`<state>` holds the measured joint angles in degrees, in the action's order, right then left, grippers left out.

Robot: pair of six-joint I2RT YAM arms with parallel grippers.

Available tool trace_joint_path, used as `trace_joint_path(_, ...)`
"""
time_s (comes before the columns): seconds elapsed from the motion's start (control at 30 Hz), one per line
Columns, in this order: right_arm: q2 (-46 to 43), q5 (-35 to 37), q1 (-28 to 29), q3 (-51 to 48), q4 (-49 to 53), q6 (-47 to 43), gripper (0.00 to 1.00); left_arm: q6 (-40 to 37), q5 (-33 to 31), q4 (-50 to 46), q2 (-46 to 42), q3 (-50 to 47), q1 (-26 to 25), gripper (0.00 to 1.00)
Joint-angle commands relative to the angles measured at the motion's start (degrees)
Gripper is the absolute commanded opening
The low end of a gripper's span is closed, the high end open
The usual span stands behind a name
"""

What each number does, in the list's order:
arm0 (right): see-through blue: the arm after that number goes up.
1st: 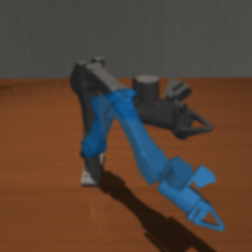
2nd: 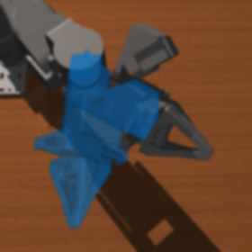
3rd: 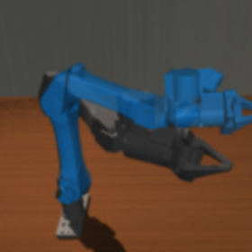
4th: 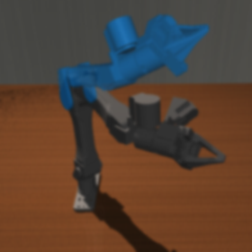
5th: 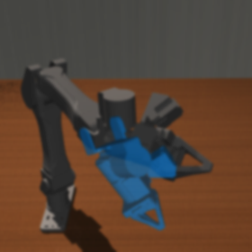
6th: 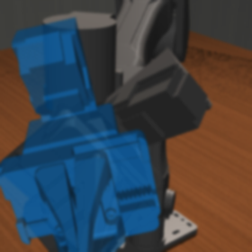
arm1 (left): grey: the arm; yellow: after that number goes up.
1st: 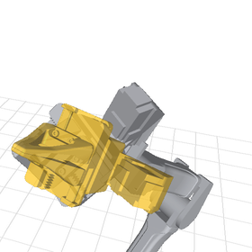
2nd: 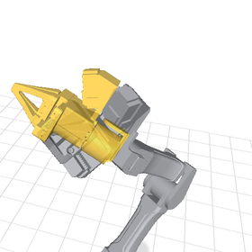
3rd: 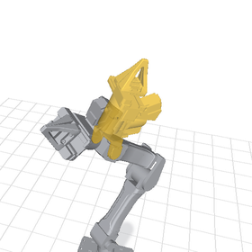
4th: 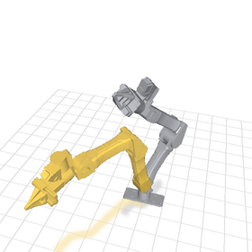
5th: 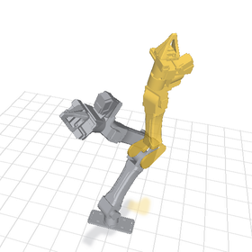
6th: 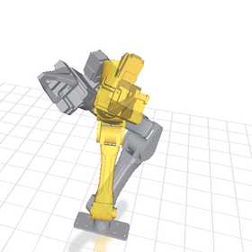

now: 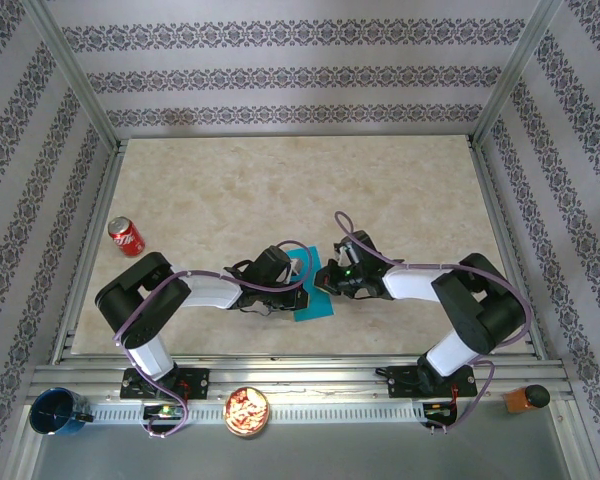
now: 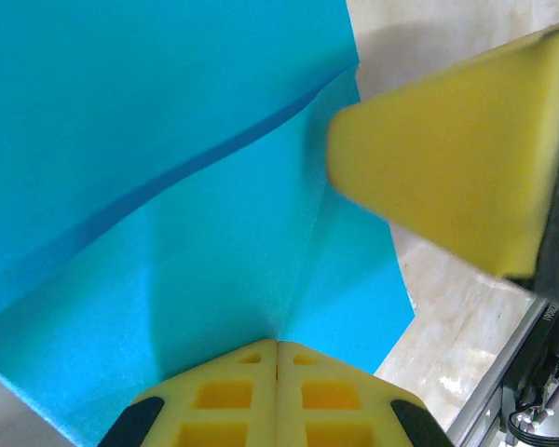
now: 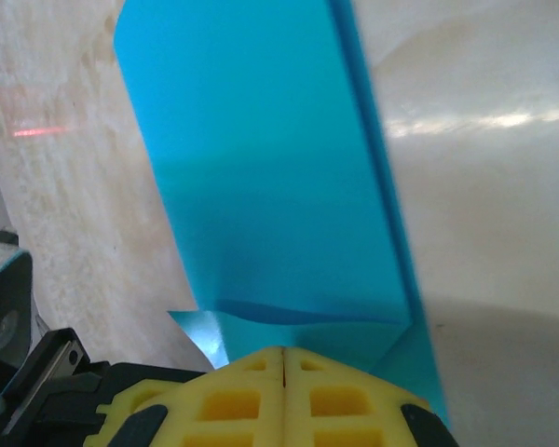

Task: Fold a paper plane with a square sheet of paper (pick it up from the middle)
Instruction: Fold the triangle a second time at the center of the table.

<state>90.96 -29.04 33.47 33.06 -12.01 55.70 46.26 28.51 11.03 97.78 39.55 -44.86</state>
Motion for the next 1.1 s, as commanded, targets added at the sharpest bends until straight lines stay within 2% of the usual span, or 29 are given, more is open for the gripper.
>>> trace_joint_path(0.0,3.29,-0.9,2.3,1.91,-0.47,-1.37,0.0,-2.12,-1.91,-6.91,1.54,-2.02,0.39,0.0)
trace_joint_path(0.17,6.72,2.58,2.34,-0.28,-0.9,-0.24,0.0,-2.38,-2.8,-8.29,0.69,-1.95,0.39,0.0)
trace_joint_path(0.6,5.71,1.0,-9.03,0.49,1.94,-5.03,0.0,-3.3,-2.61,-8.83,1.68,-2.01,0.39,0.0)
trace_joint_path(0.9,-2.81,1.45,-5.61,-0.88,1.47,-3.5,0.01,-6.66,-2.85,-12.44,1.46,0.08,0.39,0.0)
trace_joint_path(1.07,-0.33,-2.08,-3.66,0.32,0.43,-3.45,0.01,-6.99,-2.94,-12.44,1.13,0.23,0.39,0.0)
